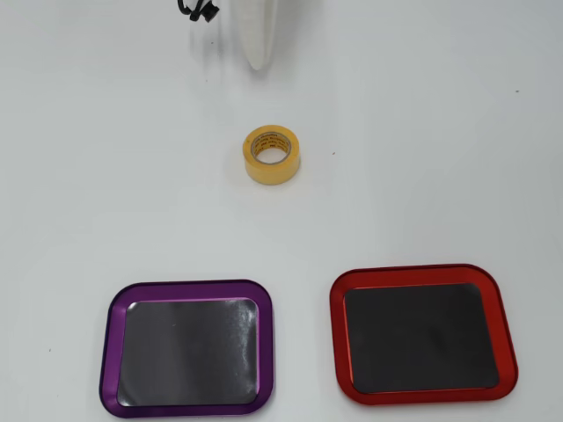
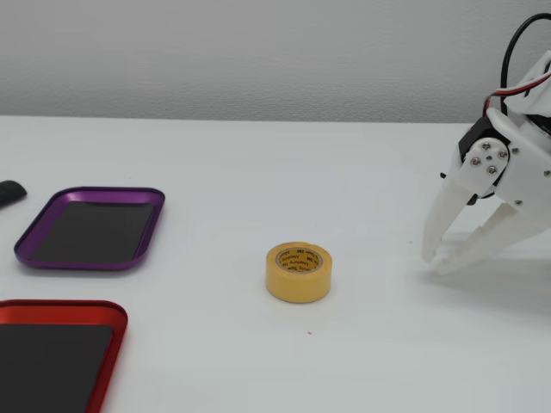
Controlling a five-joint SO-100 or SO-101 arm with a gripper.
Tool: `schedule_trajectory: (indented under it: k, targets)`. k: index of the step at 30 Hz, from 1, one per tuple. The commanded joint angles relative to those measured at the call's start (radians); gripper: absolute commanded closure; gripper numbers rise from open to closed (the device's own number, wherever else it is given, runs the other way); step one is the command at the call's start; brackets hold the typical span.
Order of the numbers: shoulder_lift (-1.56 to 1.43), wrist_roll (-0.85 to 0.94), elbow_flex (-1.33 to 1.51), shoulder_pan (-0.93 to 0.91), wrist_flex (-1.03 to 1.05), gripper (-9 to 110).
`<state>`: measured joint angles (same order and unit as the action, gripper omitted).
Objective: Grasp a tape and put it in the right purple dish.
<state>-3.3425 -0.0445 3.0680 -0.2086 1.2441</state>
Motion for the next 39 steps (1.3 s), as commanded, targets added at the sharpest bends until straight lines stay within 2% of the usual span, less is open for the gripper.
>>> schedule_trajectory:
  k: [1, 15, 18, 23, 26, 32, 39]
  targets:
    - [-0.046, 0.003, 0.008, 0.003, -0.043, 102]
    - [-0.046, 0.008, 0.008, 0.002, -0.044, 102]
    - [-0.046, 0.02, 0.008, -0.009, -0.101, 102]
    - [-0.026, 0.282, -0.081, -0.011, -0.135, 102]
    - [0.02, 0.305, -0.167, 0.0, -0.13, 101]
    - [0.388, 0.31, -0.385, 0.0, -0.164, 95]
    - [0.896, 0.296, -0.741, 0.002, -0.164, 93]
